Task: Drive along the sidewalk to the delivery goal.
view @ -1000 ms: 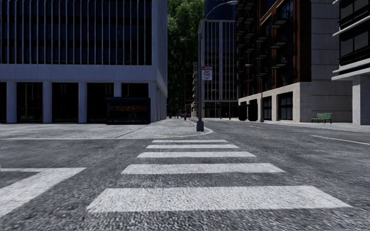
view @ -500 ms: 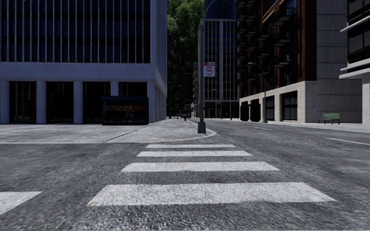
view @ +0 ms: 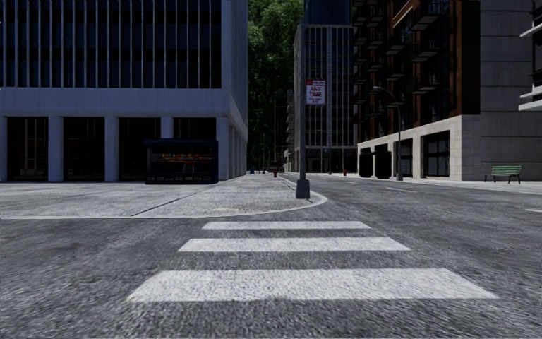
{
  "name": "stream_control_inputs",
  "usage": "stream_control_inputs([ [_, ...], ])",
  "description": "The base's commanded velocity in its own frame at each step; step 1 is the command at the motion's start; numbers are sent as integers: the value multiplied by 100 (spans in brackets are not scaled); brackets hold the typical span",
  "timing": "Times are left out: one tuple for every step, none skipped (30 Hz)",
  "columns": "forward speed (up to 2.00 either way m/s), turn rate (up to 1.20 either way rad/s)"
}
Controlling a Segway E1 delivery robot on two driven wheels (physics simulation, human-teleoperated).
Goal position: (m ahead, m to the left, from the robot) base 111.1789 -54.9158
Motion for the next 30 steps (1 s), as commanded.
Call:
stream_control_inputs([
  [200,0],
  [200,0],
  [200,0],
  [200,0],
  [200,0],
  [200,0],
  [200,0],
  [200,0],
  [200,0],
  [200,0],
  [200,0],
  [200,0],
  [200,0],
  [200,0],
  [200,0],
  [200,0],
  [200,0],
  [200,0],
  [200,0],
  [200,0],
  [200,0],
  [200,0],
  [200,0],
  [200,0],
  [200,0],
  [200,0],
  [200,0],
  [200,0],
  [200,0],
  [200,0],
])
